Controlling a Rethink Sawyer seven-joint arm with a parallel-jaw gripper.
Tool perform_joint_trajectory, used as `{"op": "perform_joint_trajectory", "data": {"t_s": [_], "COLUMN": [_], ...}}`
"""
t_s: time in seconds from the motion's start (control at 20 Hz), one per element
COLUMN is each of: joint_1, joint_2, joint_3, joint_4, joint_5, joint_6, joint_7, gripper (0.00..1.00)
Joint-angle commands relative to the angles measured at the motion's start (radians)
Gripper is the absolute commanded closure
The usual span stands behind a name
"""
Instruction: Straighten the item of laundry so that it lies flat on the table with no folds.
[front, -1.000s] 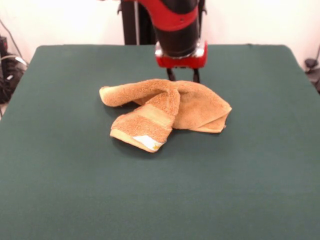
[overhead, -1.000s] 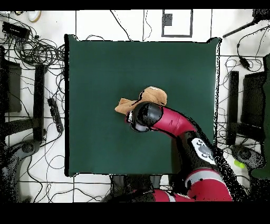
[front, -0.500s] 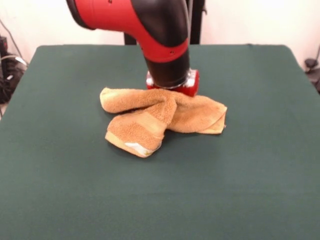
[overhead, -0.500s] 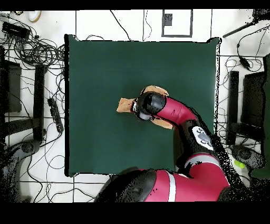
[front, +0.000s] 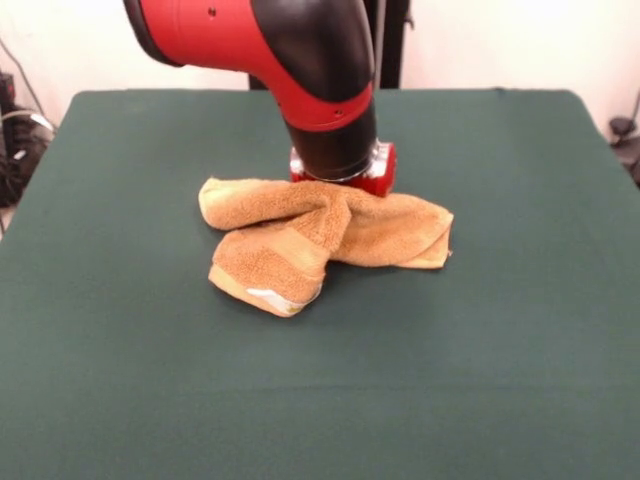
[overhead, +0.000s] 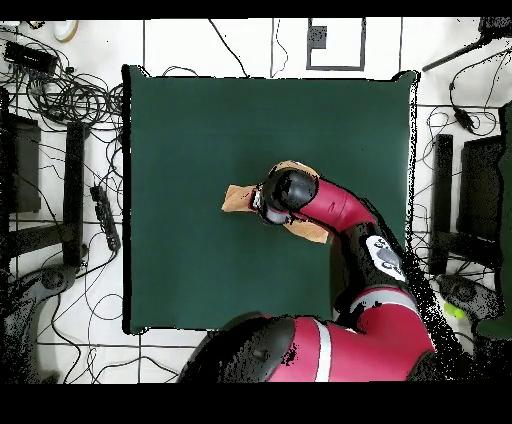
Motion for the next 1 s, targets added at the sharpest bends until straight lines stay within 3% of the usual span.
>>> {"op": "perform_joint_trajectory", "data": {"t_s": [0.05,0.3,0.65,1.0], "joint_1": [0.017,0.022,0.013,0.054], "joint_2": [0.030,-0.027,-0.186,-0.315], "joint_3": [0.039,0.014,0.018,-0.022], "joint_4": [-0.059,-0.075,0.056,0.138], "joint_5": [0.074,0.066,0.077,0.071], "joint_6": [0.061,0.143,0.028,-0.005], "joint_7": [0.226,0.229,0.223,0.261], "gripper": [0.00,0.00,0.00,0.00]}}
